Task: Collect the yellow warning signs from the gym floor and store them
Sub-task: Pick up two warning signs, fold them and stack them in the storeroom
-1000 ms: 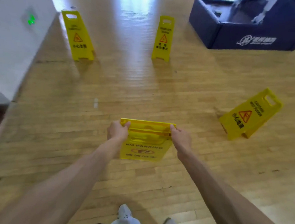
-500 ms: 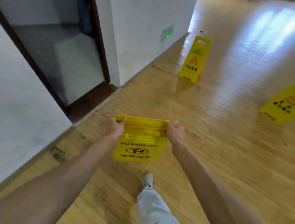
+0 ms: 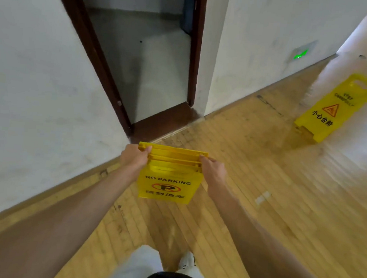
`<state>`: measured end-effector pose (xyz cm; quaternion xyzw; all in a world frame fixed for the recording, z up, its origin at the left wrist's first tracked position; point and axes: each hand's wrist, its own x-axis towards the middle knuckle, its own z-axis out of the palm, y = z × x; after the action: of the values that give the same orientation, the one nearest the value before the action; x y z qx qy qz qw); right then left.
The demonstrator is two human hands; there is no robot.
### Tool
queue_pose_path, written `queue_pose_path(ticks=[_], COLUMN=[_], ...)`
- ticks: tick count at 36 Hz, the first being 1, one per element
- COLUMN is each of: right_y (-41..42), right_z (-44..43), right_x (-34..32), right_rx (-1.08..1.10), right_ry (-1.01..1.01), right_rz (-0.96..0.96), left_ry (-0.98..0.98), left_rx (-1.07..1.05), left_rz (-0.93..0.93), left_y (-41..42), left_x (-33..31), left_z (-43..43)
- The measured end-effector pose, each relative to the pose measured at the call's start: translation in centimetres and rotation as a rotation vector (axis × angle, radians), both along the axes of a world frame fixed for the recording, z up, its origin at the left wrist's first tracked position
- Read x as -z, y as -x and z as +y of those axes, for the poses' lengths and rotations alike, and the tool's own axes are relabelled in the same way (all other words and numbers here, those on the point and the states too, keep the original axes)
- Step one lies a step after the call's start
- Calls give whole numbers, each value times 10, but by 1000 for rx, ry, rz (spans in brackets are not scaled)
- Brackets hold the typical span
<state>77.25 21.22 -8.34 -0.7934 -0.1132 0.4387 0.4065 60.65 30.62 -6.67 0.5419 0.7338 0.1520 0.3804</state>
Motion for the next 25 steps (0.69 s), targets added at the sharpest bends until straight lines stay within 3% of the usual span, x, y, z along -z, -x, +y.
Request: queue_pose_path(ticks=[11, 25], right_y=[-15, -17], right_z=[166, 376], right_x=[1, -15], right_rx=[-157, -108], right_ry=[96, 66], right_rz=[-89, -77], left_ry=[69, 109], left_rx=[-113, -86], left_rz=[-72, -147], left_y=[0, -3], left_x=[26, 20], left_z=[150, 363])
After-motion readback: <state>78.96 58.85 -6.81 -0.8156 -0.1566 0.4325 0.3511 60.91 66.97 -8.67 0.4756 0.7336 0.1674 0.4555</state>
